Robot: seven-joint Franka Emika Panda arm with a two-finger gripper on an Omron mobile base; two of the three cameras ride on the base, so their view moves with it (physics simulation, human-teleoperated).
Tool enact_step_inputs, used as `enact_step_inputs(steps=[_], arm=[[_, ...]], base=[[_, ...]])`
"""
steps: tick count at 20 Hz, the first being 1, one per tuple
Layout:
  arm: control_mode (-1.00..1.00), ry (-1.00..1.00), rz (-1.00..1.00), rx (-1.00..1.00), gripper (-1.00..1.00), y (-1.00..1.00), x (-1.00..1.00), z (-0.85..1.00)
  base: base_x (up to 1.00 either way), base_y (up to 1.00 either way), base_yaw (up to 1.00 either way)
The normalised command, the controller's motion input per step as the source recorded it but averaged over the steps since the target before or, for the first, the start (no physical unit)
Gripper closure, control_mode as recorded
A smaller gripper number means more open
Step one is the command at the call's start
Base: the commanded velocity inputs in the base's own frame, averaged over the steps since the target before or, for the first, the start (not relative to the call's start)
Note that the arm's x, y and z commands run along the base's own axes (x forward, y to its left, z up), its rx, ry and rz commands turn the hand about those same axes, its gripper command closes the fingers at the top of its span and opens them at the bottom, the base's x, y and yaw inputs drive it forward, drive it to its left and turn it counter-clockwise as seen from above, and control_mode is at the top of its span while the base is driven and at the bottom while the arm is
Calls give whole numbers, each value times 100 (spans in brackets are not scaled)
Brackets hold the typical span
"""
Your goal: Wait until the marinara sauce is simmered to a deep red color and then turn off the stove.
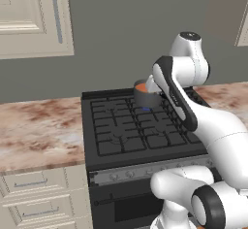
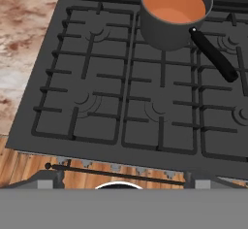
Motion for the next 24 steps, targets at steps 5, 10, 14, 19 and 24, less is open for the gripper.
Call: enact_step_inputs(steps=[5, 10, 14, 19, 24], arm=[[-100, 0, 0, 0, -100, 0, 0, 0], [-100, 0, 0, 0, -100, 0, 0, 0], [-100, 0, 0, 0, -100, 0, 0, 0], [-100, 0, 0, 0, -100, 0, 0, 0], [-100, 0, 0, 0, -100, 0, 0, 0]], base=[[0, 0, 0], [0, 0, 0], [0, 0, 0], [0, 0, 0], [0, 0, 0]])
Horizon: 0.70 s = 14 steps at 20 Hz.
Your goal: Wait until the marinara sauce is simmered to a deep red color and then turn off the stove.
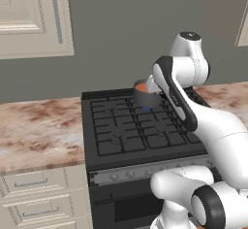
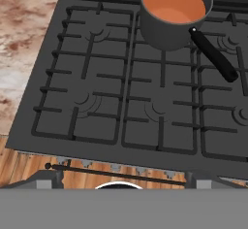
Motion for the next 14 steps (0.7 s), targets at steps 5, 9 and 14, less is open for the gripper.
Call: enact_step_inputs(steps=[5, 9, 14], arm=[[-100, 0, 0, 0, -100, 0, 0, 0], [-100, 0, 0, 0, -100, 0, 0, 0], [-100, 0, 0, 0, -100, 0, 0, 0]], base=[[0, 0, 0], [0, 0, 0], [0, 0, 0]])
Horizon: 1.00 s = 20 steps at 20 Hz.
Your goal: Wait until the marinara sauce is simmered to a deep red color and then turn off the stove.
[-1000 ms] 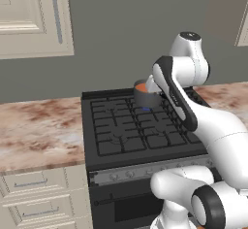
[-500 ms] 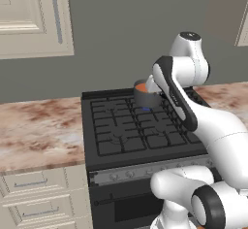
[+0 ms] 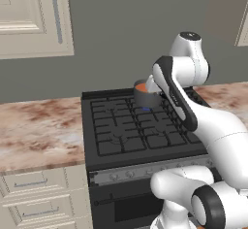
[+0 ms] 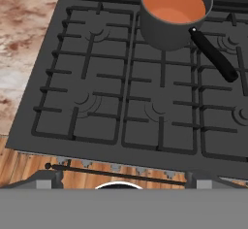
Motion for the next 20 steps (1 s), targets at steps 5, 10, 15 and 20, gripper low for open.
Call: enact_step_inputs(steps=[5, 10, 15, 20], arm=[[-100, 0, 0, 0, -100, 0, 0, 0], [-100, 0, 0, 0, -100, 0, 0, 0], [-100, 0, 0, 0, -100, 0, 0, 0], [-100, 0, 0, 0, -100, 0, 0, 0]], base=[[0, 0, 0], [0, 0, 0], [0, 0, 0], [0, 0, 0]])
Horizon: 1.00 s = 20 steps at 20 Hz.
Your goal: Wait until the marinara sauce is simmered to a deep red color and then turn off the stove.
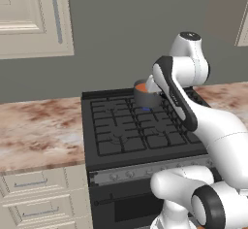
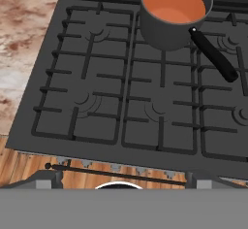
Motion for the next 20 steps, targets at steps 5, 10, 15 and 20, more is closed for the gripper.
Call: enact_step_inputs(steps=[5, 10, 15, 20], arm=[[-100, 0, 0, 0, -100, 0, 0, 0], [-100, 0, 0, 0, -100, 0, 0, 0], [-100, 0, 0, 0, -100, 0, 0, 0], [-100, 0, 0, 0, -100, 0, 0, 0]], base=[[0, 0, 0], [0, 0, 0], [0, 0, 0], [0, 0, 0]])
